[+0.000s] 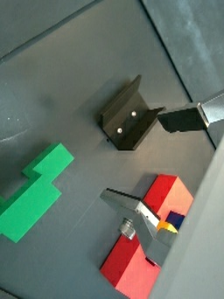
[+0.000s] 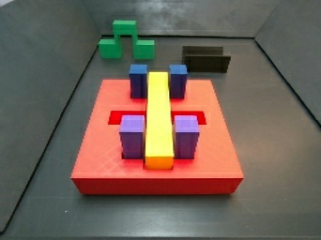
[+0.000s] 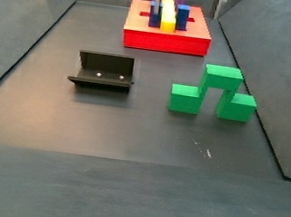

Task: Pick up the green object. Move up. Move to above the board. Insert the green object.
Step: Pick up the green object.

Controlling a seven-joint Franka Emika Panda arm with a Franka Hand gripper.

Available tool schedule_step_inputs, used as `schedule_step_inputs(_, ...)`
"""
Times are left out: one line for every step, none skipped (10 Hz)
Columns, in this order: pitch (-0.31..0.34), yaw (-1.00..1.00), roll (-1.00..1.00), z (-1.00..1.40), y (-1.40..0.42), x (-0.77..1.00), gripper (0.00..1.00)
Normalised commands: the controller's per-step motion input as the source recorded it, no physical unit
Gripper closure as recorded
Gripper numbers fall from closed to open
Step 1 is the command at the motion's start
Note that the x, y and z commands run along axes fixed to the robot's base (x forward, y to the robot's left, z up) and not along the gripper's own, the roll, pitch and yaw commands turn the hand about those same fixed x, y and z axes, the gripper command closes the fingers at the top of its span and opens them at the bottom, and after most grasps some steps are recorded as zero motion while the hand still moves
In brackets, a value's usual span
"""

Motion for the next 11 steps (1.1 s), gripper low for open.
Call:
schedule_step_inputs(0.000,0.00,0.01,-0.01,0.00,0.00,0.00)
schedule_step_inputs(0.000,0.00,0.00,-0.02,0.07,0.00,0.00)
schedule_step_inputs(-0.023,-0.34,0.00,-0.44,0.17,-0.52,0.00)
schedule_step_inputs(-0.101,-0.39,0.00,-0.58,0.03,-0.92,0.00)
schedule_step_inputs(-0.106,-0.35,-0.01,-0.65,0.07,-0.98,0.00)
schedule_step_inputs(-0.120,-0.29,-0.02,-0.55,0.09,-1.00,0.00)
schedule_step_inputs(-0.177,-0.15,-0.11,-0.27,0.08,-0.77,0.00)
schedule_step_inputs(-0.129,-0.10,-0.09,-0.01,0.11,-0.50,0.00)
schedule_step_inputs(-0.051,0.00,-0.04,0.00,0.09,-0.17,0.00)
schedule_step_inputs(0.000,0.01,-0.01,0.00,0.00,0.00,0.00)
schedule_step_inputs(0.000,0.01,0.00,0.00,0.00,0.00,0.00)
